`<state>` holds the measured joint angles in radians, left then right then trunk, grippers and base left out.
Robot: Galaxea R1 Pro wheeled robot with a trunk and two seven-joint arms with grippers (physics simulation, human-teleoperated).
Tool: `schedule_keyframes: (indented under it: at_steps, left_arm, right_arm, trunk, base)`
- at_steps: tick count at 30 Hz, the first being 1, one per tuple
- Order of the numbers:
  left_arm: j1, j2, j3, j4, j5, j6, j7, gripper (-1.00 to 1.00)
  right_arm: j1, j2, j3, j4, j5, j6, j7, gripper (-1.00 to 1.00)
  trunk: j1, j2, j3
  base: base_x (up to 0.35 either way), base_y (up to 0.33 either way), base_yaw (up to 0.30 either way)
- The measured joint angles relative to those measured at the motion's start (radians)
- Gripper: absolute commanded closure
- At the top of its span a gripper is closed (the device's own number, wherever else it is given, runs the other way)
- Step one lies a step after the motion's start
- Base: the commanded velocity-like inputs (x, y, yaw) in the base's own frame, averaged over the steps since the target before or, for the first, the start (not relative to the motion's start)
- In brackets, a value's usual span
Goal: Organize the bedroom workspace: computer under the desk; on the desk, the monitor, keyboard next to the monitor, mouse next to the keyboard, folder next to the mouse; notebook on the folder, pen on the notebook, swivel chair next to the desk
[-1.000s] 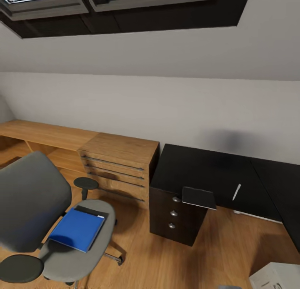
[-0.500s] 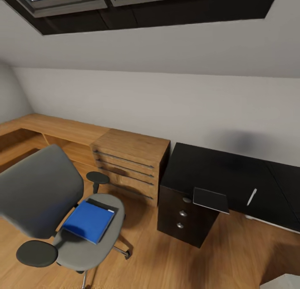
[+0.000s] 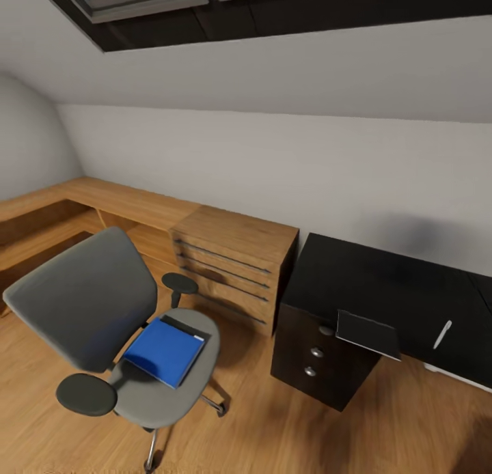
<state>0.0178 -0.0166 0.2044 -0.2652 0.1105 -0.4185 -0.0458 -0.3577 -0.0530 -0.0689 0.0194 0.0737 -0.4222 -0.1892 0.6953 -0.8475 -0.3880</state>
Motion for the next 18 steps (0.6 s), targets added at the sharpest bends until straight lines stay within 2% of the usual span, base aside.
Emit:
schedule_keyframes:
  at_steps: [9,18]
  left_arm:
    - [0.000,-0.001,0.001,0.000,0.001,0.000,0.000,-1.00]
    - [0.000,-0.001,0.001,0.000,0.002,0.000,0.000,-1.00]
  right_arm:
    - [0.000,0.001,0.000,0.000,-0.001,0.000,0.000,-1.00]
    - [0.000,0.005,0.000,0.001,-0.002,-0.001,0.000,-1.00]
  trunk:
    - [0.000,0.000,-0.012]
    - [0.000,0.000,-0.016]
  base:
    - [0.000,0.000,0.181]
    - [0.000,0.000,0.105]
